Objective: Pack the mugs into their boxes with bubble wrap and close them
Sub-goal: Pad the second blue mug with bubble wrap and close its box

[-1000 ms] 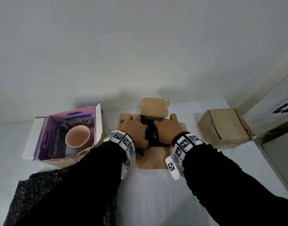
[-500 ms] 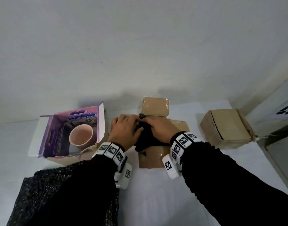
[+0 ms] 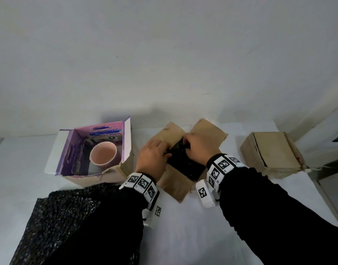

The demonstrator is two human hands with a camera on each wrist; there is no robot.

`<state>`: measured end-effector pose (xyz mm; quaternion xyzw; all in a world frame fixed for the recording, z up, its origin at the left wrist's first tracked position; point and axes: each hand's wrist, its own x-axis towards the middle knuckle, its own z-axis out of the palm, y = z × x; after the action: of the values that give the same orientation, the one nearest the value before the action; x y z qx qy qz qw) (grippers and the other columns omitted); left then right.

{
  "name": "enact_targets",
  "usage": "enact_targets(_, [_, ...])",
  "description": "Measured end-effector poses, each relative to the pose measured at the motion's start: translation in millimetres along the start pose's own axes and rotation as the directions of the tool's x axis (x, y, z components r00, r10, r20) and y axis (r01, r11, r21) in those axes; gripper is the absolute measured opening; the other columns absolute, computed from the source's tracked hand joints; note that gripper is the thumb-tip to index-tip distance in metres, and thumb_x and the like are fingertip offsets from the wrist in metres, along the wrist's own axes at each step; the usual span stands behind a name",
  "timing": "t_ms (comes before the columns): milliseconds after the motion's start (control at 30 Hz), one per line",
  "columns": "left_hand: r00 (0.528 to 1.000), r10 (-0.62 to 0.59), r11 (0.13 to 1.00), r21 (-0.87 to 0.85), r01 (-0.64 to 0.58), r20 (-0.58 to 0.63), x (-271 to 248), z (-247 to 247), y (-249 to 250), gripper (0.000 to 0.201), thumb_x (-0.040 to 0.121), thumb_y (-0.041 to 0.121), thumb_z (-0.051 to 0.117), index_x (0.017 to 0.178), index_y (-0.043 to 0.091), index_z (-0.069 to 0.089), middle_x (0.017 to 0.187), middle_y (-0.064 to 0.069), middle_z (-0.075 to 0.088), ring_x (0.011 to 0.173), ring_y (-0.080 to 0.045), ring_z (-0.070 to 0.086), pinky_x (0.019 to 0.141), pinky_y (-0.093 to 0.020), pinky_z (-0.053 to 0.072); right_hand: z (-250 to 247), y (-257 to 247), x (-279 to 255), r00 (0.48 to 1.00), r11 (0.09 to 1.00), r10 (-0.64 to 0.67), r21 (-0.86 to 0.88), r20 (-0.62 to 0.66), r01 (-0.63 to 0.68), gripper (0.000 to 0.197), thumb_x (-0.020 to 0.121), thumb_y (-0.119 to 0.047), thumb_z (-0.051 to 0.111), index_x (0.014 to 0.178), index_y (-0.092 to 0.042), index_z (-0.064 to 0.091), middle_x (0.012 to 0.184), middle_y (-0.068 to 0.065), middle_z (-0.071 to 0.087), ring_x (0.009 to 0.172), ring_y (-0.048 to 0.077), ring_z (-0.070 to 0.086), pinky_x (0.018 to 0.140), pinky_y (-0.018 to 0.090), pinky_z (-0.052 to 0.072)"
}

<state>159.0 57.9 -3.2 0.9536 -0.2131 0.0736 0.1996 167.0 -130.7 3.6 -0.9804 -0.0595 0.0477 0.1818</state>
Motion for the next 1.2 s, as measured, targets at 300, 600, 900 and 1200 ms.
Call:
enact_targets(300, [0.986, 0.052, 0.944, 0.316, -0.101, 0.16, -17, 5, 22, 0.025, 0.089, 0.03, 0.051, 0.108, 0.029, 0.068, 0.092, 0.012, 0.073, 0.099, -0.02, 0.056, 0.084, -0.038, 0.027, 26, 17, -26, 0.97, 0.968, -0.245, -0.057, -0.01, 0.244, 0.039, 0.092, -0.028, 0.044, 0.128, -0.02, 0.057, 0.126, 0.0, 0.063, 0.11, 0.02, 0.058, 0.09, 0.036, 0.046])
enact_targets(600, [0.987, 0.012, 0.91, 0.406, -0.077, 0.161, -21, 12, 28, 0.037, 0.086, 0.038, 0.033, 0.087, 0.025, 0.067, 0.094, 0.008, 0.068, 0.112, -0.028, 0.044, 0.09, -0.048, 0.025, 20, 3, -16, 0.983, 0.988, -0.117, -0.082, 0.139, 0.129, 0.018, 0.089, -0.023, 0.046, 0.105, -0.015, 0.044, 0.097, 0.008, 0.06, 0.081, 0.024, 0.051, 0.073, 0.034, 0.037])
enact_targets(900, [0.979, 0.035, 0.917, 0.383, -0.112, 0.201, -26, 10, 23, 0.042, 0.093, 0.041, 0.029, 0.089, 0.026, 0.068, 0.105, 0.011, 0.065, 0.138, -0.028, 0.027, 0.106, -0.054, 0.015, 38, 13, -25, 0.979, 0.976, -0.188, -0.126, -0.072, 0.178, 0.032, 0.085, -0.023, 0.05, 0.116, -0.017, 0.053, 0.111, 0.006, 0.058, 0.098, 0.026, 0.052, 0.074, 0.036, 0.046])
enact_targets(1200, [0.889, 0.097, 0.854, 0.422, -0.306, 0.448, -23, -18, 15, 0.067, 0.071, 0.077, 0.036, 0.099, 0.023, 0.063, 0.1, 0.008, 0.063, 0.12, -0.024, 0.035, 0.101, -0.05, 0.013, 21, 11, -36, 0.941, 0.973, -0.232, -0.069, -0.246, 0.222, 0.017, 0.089, -0.036, 0.055, 0.085, -0.019, 0.056, 0.088, -0.002, 0.058, 0.08, 0.019, 0.051, 0.065, 0.032, 0.039])
